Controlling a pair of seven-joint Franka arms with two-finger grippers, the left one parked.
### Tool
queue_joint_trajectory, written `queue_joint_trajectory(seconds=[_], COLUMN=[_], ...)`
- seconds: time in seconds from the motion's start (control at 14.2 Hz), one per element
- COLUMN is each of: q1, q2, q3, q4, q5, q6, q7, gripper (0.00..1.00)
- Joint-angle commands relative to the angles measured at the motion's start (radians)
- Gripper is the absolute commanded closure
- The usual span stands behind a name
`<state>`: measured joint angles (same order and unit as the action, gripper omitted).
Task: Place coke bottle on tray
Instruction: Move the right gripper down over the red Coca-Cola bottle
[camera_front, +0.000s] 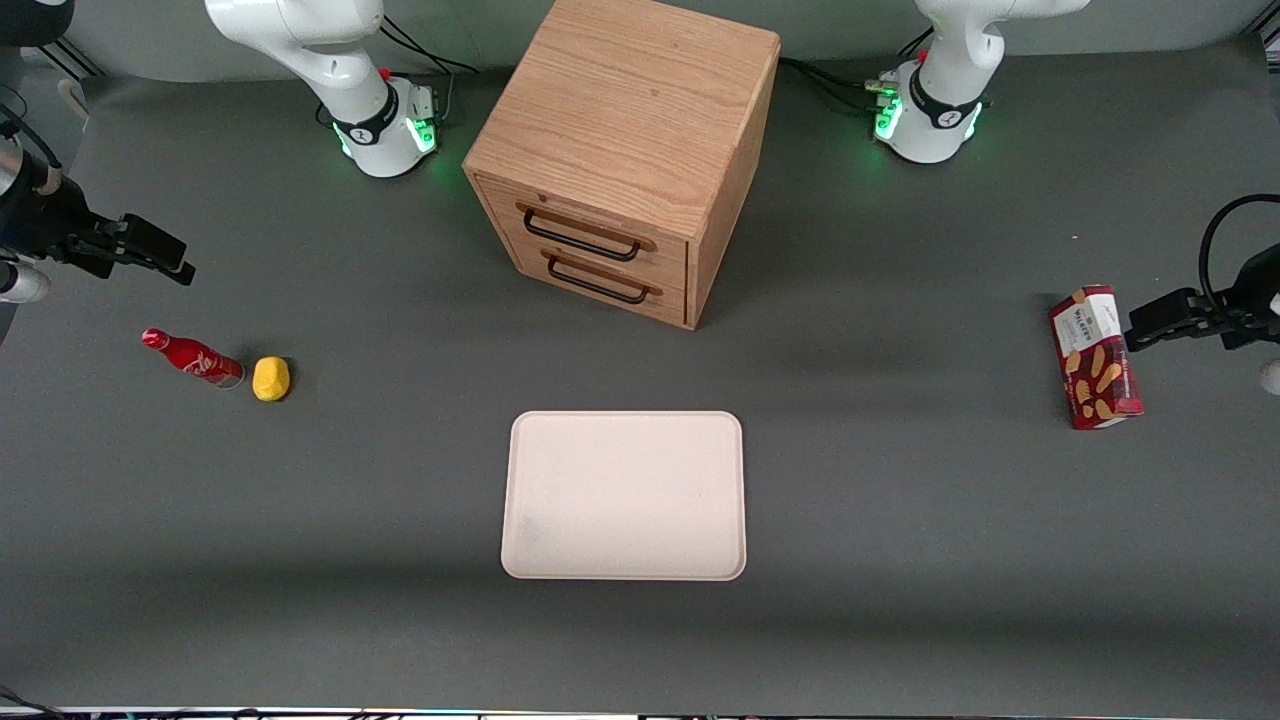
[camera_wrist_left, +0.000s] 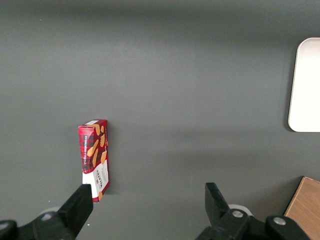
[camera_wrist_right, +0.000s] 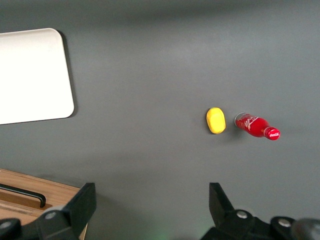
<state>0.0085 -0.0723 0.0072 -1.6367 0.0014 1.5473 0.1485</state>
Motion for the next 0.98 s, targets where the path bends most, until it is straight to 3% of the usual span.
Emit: queue_joint_trajectory(seconds=[0.0,0.21,0.49,0.91], q1=[0.001,-0.002,-0.001,0.001], q2=[0.011,0.012,0.017,-0.001], q3=[-0.004,-0.016,-0.145,-0.337], q4=[0.032,0.025,-0.04,-0.316], q5=[0.003,0.003,-0.003,-0.058], q6=[-0.038,-0.041,0.005,0.31], q7=[-0.024,-0.041,-0.254,-0.513], gripper=[0.0,0.0,0.0,0.0])
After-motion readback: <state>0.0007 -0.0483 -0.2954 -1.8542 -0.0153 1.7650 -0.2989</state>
